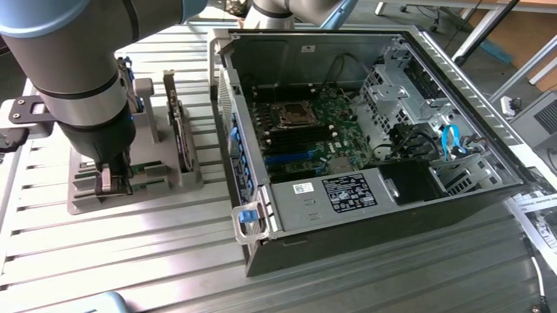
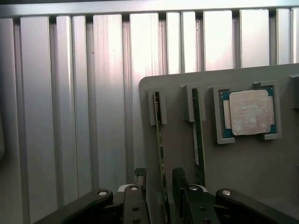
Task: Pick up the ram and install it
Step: 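Pick up the ram and move it above insertion slot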
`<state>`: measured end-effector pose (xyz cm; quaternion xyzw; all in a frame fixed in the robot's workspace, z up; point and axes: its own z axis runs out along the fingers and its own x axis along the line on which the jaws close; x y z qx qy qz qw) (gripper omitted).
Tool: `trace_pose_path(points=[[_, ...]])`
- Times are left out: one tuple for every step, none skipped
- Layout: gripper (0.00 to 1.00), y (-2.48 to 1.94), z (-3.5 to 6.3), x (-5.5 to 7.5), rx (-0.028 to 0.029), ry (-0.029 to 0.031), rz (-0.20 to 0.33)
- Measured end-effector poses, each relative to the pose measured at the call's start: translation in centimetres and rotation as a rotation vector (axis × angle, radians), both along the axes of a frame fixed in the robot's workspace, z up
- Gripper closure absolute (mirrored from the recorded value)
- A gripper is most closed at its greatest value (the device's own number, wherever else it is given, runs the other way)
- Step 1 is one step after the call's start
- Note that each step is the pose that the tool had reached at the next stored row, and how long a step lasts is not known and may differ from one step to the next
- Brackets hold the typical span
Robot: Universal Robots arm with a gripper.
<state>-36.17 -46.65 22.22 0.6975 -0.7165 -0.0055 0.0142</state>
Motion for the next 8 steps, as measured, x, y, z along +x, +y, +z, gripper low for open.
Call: trace_pose_path(points=[[0.64,0.0,-0.07,0.0,0.0,0.0,0.0],[0.64,0.0,-0.15,0.0,-0.0001,0.0001,0.0],[0.64,0.01,-0.23,0.0,0.0,0.0,0.0],[0.64,0.01,-0.31,0.0,0.0,0.0,0.0],[0.64,0.02,-0.4,0.0,0.0001,-0.0001,0.0],[0.64,0.03,-0.47,0.0,0.0,0.0,0.001],[0.64,0.07,-0.55,-0.01,-0.0001,0.0,0.003],[0.64,0.12,-0.59,-0.01,-0.0006,0.0,0.012]])
